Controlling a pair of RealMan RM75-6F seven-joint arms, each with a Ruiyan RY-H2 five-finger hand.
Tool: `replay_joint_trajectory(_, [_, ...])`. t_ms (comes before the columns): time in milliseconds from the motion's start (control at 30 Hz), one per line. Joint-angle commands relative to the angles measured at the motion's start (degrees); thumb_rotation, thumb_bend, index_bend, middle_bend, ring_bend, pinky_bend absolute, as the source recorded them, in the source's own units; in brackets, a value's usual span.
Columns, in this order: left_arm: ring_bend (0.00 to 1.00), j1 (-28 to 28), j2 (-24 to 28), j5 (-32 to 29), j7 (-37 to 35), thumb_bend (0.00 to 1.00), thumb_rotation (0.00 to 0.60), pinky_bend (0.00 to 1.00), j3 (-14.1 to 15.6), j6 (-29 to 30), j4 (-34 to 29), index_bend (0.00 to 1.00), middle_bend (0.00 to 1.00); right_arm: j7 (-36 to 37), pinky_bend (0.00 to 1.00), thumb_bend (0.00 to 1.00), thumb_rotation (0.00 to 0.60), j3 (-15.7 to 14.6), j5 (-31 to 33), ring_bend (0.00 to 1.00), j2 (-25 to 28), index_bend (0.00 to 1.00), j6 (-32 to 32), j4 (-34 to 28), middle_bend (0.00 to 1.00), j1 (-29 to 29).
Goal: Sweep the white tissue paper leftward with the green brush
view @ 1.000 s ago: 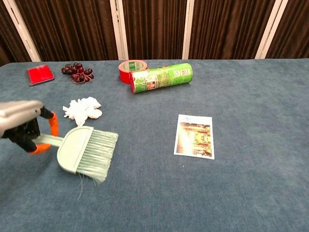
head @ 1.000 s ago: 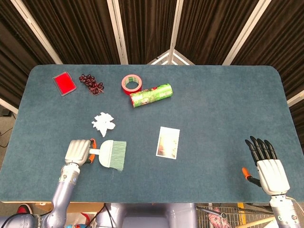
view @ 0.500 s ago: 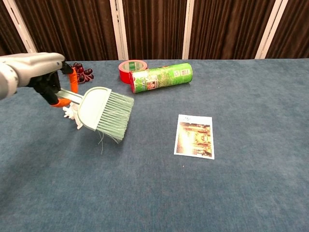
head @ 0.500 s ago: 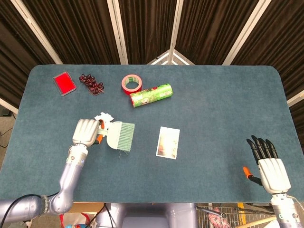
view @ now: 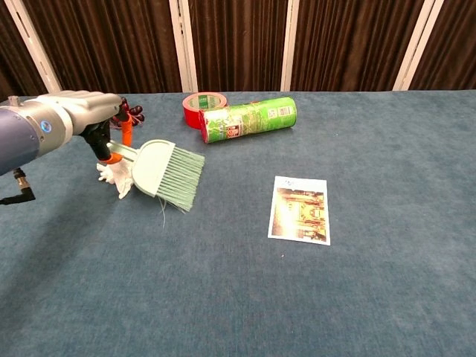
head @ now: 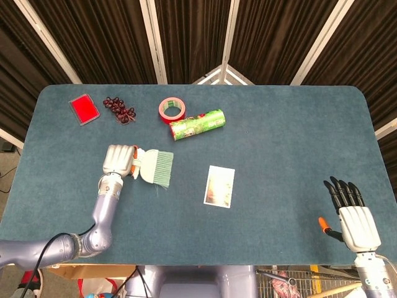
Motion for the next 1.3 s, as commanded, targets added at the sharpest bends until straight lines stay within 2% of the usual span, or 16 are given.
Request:
replay_joint_trajectory(33, [1.0, 1.12, 2.6, 0.78, -0.23, 0.7, 0.6, 1.0, 2.04, 0.56, 0.49, 0.77, 1.0, 0.03, 0.0, 0.32, 0.6, -0.1, -0.23, 0.0, 0.12, 0.0, 0.24, -0.16, 0.0, -0.11])
replay_joint_trajectory(233, [1.0, 5.72, 10.0, 3.05, -1.92, 0.7, 0.6, 1.0, 6.22, 2.8, -0.45, 0.77, 1.0, -0.5, 0.0, 0.32, 0.6, -0.32, -1.2, 0.0, 0.27, 0.0, 1.38, -0.11, 0.0, -0.51])
replay_joint_trajectory(467, [1.0, 10.42, 18.72, 3.86, -5.15, 0.7, 0.6, 1.0, 9.36, 2.53, 0.32, 0.77, 1.0, -1.71, 0.0, 0.32, 0.6, -0.55, -2.03, 0.0, 0.17, 0.0, 2.08, -0.49, 0.0, -0.78])
replay_joint_trajectory(633, [1.0, 12.28, 23.27, 4.78, -9.77, 0.7, 0.6, 1.0, 8.35, 2.54, -0.28, 0.77, 1.0, -1.93, 0.0, 0.32, 0.6, -0.5, -1.97, 0.0, 0.04, 0.0, 2.16, -0.48, 0.0, -0.84])
replay_joint_trajectory(833, [1.0, 12.22, 26.61, 6.6, -15.75, 0.7, 0.6, 1.0, 4.59, 2.84, -7.32, 0.76, 1.0, -2.27, 0.0, 0.32, 0.6, -0.47, -2.21, 0.0, -0.01, 0.0, 2.28, -0.46, 0.0, -0.81])
replay_joint_trajectory(967, [1.0, 10.26, 25.25, 6.45, -15.1, 0.7, 0.6, 1.0, 3.37, 2.62, -10.81, 0.76, 1.0, -2.16, 0.0, 0.32, 0.6, -0.48, -2.13, 0.0, -0.02, 0.0, 2.18, -0.45, 0.0, -0.8])
replay_joint_trajectory(1100, [1.0, 7.05, 20.1, 4.68, -12.25, 0.7, 0.6, 1.0, 3.0, 2.56, -11.41, 0.76, 1.0, -1.53, 0.0, 0.32, 0.6, -0.31, -1.61, 0.0, 0.08, 0.0, 1.97, -0.33, 0.0, -0.78])
replay_joint_trajectory(1300, [1.0, 2.82, 11.63, 3.3, -6.71, 0.7, 0.6, 1.0, 5.05, 2.63, -9.39, 0.76, 1.0, -0.71, 0.0, 0.32, 0.6, -0.04, -0.6, 0.0, 0.21, 0.0, 1.49, 0.05, 0.0, -0.76])
